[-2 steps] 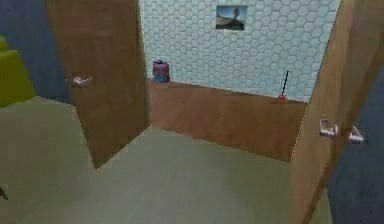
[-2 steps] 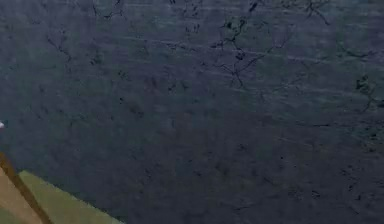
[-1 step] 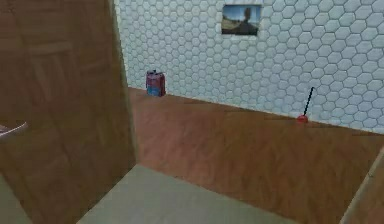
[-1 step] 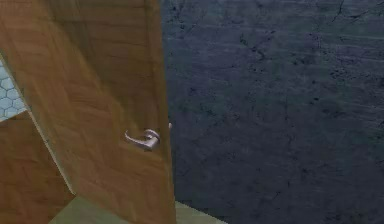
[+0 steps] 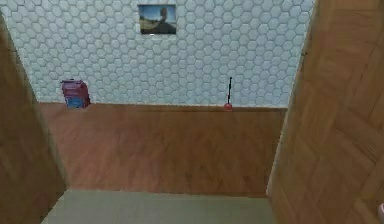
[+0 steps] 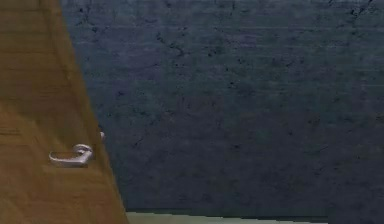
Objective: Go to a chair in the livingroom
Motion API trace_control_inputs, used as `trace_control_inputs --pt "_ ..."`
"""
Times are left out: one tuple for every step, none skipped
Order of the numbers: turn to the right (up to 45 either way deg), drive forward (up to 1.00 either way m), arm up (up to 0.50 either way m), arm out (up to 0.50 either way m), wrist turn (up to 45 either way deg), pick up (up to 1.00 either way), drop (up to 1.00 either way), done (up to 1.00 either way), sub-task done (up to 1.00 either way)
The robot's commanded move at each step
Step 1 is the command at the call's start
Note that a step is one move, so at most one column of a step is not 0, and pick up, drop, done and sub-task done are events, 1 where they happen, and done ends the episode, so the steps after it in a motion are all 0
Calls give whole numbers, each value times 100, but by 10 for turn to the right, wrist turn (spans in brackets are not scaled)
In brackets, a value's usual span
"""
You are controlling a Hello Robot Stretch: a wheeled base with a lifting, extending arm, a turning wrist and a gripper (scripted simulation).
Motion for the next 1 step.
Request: trace_control_inputs --pt "0 100 0 0 0 0 0 0 0"
